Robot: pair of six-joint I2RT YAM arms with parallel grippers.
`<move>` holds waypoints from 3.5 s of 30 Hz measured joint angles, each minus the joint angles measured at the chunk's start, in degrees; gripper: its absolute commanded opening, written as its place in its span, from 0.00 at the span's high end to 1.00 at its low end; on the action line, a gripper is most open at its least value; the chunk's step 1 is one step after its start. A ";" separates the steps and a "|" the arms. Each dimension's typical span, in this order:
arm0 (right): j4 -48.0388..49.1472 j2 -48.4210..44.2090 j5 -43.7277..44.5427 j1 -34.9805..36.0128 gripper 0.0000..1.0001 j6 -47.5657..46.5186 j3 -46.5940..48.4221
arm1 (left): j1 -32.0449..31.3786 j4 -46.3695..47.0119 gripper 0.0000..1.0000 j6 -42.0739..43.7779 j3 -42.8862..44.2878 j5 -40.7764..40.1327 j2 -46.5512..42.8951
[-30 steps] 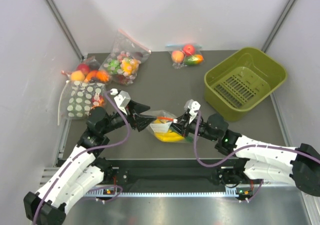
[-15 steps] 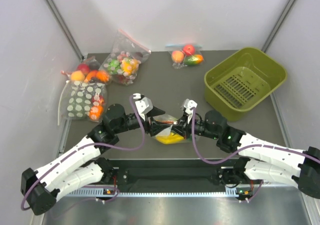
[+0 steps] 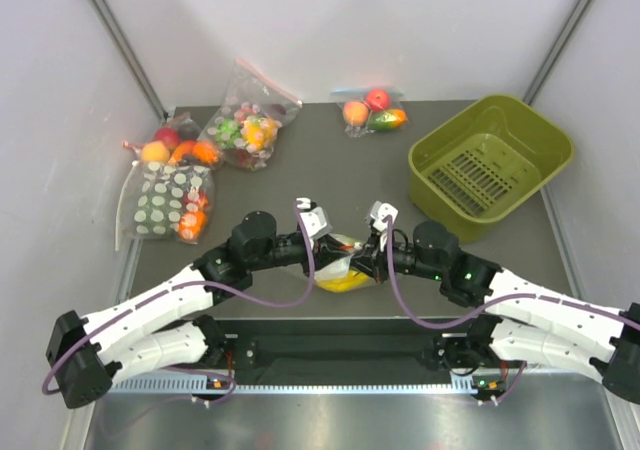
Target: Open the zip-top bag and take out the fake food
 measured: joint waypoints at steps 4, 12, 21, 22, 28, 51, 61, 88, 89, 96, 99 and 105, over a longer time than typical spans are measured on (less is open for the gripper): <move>-1.81 -0.98 1.29 -0.13 0.97 0.11 0.00 | -0.76 -0.31 0.94 0.48 0.00 -1.14 0.35; -4.48 -8.26 4.81 -1.51 0.89 0.61 -0.15 | -1.07 0.42 0.97 -0.22 -3.17 -3.43 -8.17; -6.23 -15.45 5.68 -2.62 0.38 0.11 -1.68 | -1.07 2.08 0.98 -2.40 -3.45 -1.84 -7.23; -6.25 -16.44 5.01 -2.62 0.35 -0.37 -2.10 | -1.07 2.16 0.98 -2.54 -3.45 -1.60 -7.17; -5.64 -20.65 -0.87 -2.64 0.25 -2.91 -3.19 | -1.07 2.32 0.99 -2.82 -3.45 0.28 -7.17; 5.88 -11.74 -6.88 -2.64 0.67 -7.96 -4.02 | -1.07 1.86 1.00 -3.58 -3.45 8.37 -7.17; 7.63 -11.21 -10.49 -2.64 1.00 -7.91 -4.57 | -1.05 1.86 0.63 -3.52 -3.45 8.61 -6.27; 5.77 -6.67 -9.35 -2.64 1.00 -7.17 -3.76 | -6.03 -2.51 0.42 5.33 5.55 -2.25 -3.02; 5.62 -6.54 -9.14 -2.64 1.00 -7.02 -3.43 | -6.32 -2.67 0.42 5.51 5.55 -2.54 -3.02; 4.52 -6.43 -8.37 -2.64 1.00 -6.64 -2.36 | -7.87 -4.31 0.42 6.32 5.57 -5.11 -1.95; 4.35 -6.45 -8.37 -2.64 1.00 -6.45 -2.34 | -8.28 -4.61 0.43 6.71 5.57 -6.14 -0.79; 4.15 -6.47 -8.79 -2.64 1.00 -6.40 -2.36 | -8.52 -4.57 0.47 7.10 5.57 -8.20 -0.39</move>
